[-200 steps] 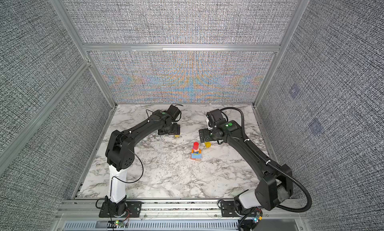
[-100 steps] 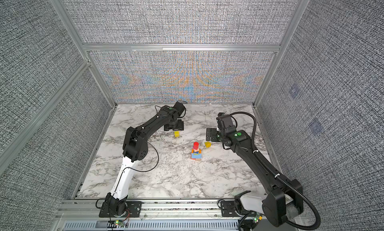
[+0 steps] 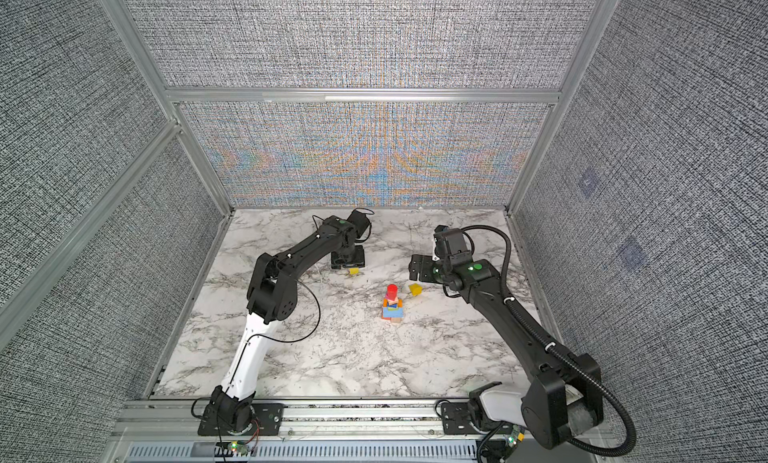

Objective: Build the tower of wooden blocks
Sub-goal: 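Raise the right gripper away while the left gripper descends onto the yellow cube, then close the left gripper on the small yellow cube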

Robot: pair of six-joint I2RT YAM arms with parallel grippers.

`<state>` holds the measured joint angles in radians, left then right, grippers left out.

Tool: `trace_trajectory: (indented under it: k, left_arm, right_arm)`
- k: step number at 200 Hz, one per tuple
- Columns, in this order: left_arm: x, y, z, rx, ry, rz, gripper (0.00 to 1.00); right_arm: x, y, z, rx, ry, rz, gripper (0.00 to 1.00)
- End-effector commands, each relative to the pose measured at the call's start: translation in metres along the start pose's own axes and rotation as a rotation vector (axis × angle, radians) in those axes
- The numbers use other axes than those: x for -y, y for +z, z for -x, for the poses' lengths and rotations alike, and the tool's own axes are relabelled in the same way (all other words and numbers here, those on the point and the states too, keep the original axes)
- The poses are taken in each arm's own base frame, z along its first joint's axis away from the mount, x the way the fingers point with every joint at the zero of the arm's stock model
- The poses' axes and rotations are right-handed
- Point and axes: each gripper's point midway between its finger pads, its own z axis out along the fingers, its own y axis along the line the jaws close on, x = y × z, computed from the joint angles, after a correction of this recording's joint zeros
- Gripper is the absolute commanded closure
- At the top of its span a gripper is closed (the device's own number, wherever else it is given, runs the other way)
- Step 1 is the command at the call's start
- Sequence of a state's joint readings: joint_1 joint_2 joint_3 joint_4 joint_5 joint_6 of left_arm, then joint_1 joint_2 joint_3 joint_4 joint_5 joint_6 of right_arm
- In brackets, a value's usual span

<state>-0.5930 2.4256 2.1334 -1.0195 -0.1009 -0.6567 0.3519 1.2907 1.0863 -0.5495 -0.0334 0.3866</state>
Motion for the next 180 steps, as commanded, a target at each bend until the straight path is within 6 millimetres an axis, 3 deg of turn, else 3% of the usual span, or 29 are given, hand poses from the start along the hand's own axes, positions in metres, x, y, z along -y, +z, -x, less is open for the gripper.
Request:
trace_trajectory:
  k: [1,59,91,145,180]
  left_arm:
    - [0.001,-0.006,0.001,0.011,-0.020,-0.021,0.36]
    - [-0.001,-0.011,-0.002,0.019,-0.026,-0.026,0.58]
    - [-0.004,-0.021,-0.001,0.033,-0.023,-0.025,0.64]
    - [-0.012,-0.040,-0.003,0.061,-0.017,-0.020,0.66]
    - [-0.010,-0.034,-0.005,0.052,-0.022,-0.027,0.51]
  right_arm:
    - [-0.005,-0.001,0.003,0.010,0.006,0.025,0.03]
    - [-0.008,-0.003,0.003,0.011,0.002,0.043,0.03]
    - [-0.010,-0.001,0.002,0.001,0.003,0.053,0.03]
    - [-0.014,0.002,0.000,-0.014,0.002,0.073,0.03]
    - [-0.013,0.001,0.001,-0.014,-0.004,0.068,0.03]
